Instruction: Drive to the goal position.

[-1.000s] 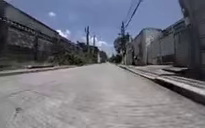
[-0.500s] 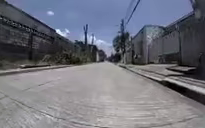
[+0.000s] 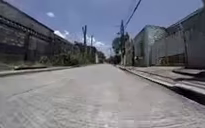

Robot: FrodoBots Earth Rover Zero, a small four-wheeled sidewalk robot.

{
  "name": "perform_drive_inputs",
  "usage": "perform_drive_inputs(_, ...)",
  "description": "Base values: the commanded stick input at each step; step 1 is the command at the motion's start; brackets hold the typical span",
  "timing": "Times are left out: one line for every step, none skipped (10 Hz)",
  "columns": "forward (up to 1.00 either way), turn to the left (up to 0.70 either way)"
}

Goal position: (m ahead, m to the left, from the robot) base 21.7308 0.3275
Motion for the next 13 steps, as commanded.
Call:
perform_drive_inputs(1.0,0.09)
perform_drive_inputs(1.0,0.14)
perform_drive_inputs(1.0,0.14)
perform_drive_inputs(1.0,0.14)
perform_drive_inputs(1.0,0.14)
perform_drive_inputs(1.0,0.14)
perform_drive_inputs(1.0,0.07)
perform_drive_inputs(1.0,-0.24)
perform_drive_inputs(1.0,-0.26)
perform_drive_inputs(1.0,-0.26)
perform_drive_inputs(1.0,-0.26)
perform_drive_inputs(1.0,0.14)
perform_drive_inputs(1.0,0.14)
